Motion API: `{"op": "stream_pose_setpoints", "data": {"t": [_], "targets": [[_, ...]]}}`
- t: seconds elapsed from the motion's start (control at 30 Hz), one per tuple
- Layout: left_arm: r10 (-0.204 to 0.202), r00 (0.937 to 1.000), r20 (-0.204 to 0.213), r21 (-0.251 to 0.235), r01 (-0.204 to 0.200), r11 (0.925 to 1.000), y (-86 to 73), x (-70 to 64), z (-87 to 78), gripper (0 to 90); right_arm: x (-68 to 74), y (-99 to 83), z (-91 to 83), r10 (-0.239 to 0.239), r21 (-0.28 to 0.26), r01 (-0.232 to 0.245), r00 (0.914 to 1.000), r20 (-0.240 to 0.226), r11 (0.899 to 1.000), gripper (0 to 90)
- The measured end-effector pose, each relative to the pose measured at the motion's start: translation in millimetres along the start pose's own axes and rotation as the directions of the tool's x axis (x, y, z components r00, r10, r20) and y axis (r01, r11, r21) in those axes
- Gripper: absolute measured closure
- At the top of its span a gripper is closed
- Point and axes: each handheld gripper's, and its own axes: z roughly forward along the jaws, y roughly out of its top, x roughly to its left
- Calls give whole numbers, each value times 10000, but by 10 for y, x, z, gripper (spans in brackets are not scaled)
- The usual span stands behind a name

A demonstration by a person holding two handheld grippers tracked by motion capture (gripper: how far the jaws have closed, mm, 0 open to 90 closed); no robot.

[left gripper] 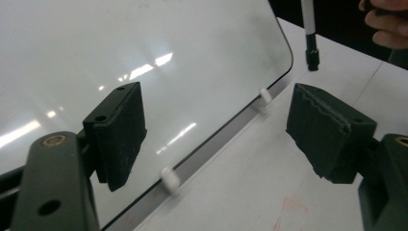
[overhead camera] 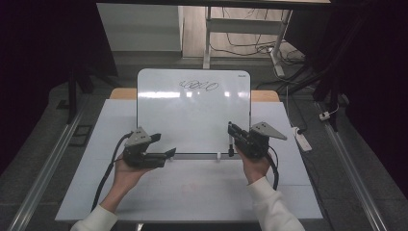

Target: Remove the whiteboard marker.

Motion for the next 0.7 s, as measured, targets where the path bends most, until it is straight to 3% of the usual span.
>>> {"op": "stream_pose_setpoints", "data": {"t": [0.17,0.2,0.43,0.7], "targets": [[19,9991,416,-130,-14,9999,122,-59,134,246,136,-45,45,149,-36,-151,9990,-415,9999,804],[-89,9976,694,-74,94,9999,152,-75,204,248,161,-53,55,188,-44,-190,9985,-506,9998,804],[-187,9934,1136,122,175,9998,197,-134,395,293,343,-100,99,206,-199,-226,9951,-963,9995,804],[-89,9831,1829,211,51,9998,236,-230,592,381,471,-161,137,344,-292,-382,9919,-1221,9988,804]]}}
